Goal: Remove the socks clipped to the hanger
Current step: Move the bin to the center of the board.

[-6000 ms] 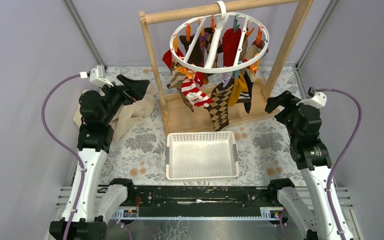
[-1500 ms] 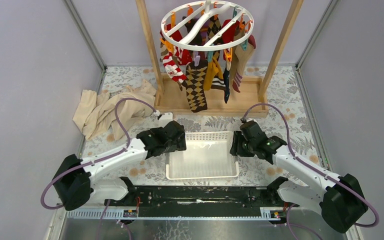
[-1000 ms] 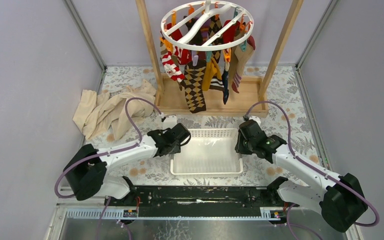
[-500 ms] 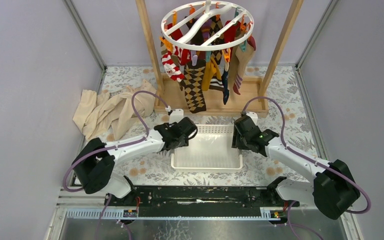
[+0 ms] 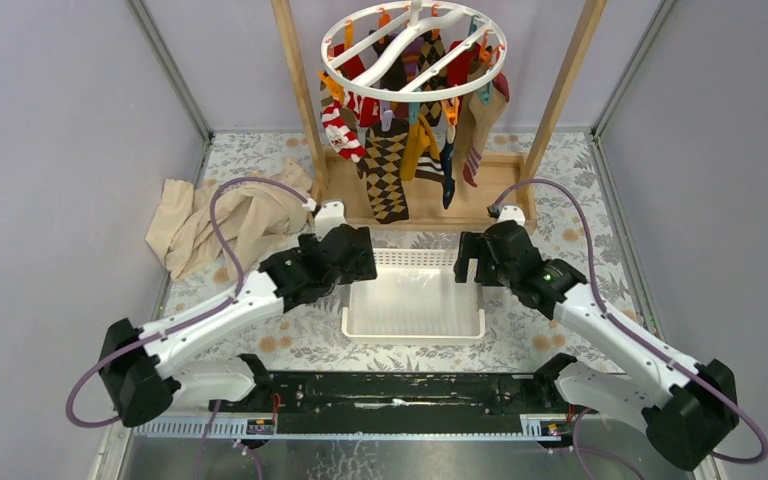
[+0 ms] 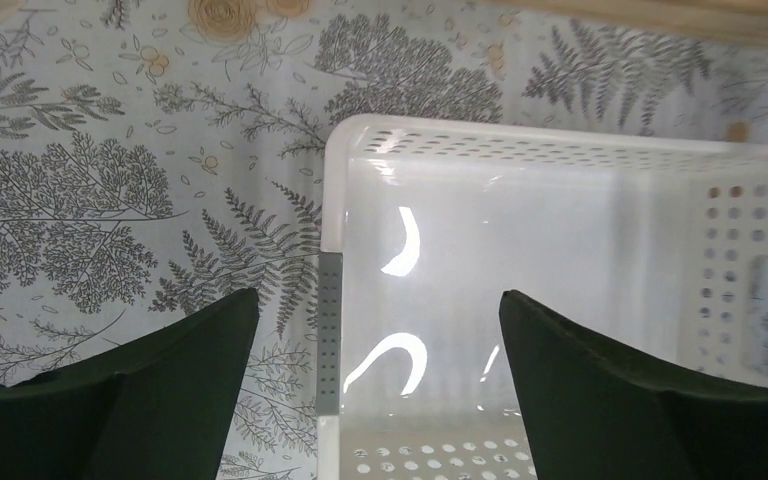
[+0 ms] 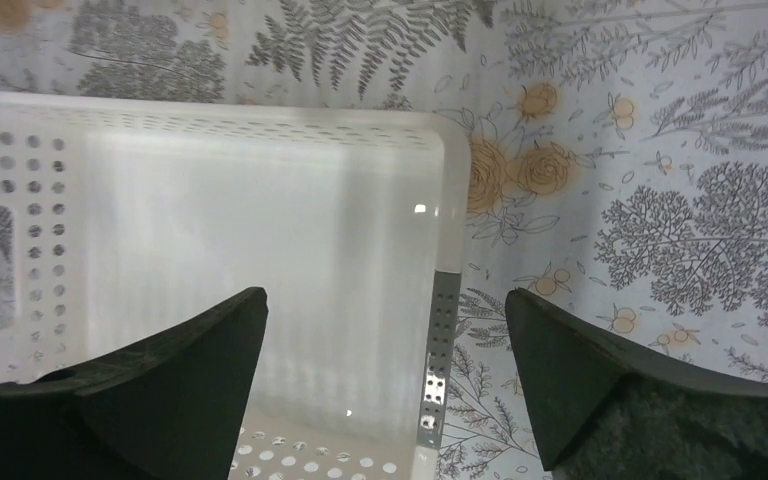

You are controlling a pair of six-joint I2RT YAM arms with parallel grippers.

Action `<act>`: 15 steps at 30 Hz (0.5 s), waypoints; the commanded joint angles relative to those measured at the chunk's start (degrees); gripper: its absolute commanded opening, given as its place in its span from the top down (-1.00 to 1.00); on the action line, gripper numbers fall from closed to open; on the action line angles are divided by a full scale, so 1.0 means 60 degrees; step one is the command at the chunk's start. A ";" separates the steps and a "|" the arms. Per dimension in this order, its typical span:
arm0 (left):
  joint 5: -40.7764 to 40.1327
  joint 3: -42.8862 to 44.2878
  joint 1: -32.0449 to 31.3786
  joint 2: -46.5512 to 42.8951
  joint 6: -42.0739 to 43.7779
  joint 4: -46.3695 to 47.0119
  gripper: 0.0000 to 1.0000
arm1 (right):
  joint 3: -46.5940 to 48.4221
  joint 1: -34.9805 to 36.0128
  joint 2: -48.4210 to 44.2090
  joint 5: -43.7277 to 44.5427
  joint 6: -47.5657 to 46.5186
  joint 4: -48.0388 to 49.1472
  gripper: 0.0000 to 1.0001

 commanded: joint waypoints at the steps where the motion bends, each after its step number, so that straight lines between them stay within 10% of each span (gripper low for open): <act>1: -0.0392 0.0440 -0.0041 -0.0844 0.0150 -0.0336 -0.97 | 0.0432 0.0075 -0.0725 -0.0765 -0.0633 0.0038 -0.99; 15: 0.0192 0.0298 0.0556 -0.1165 0.0437 0.0777 -0.97 | 0.0481 0.0065 -0.1131 -0.0134 -0.1068 0.1978 -0.74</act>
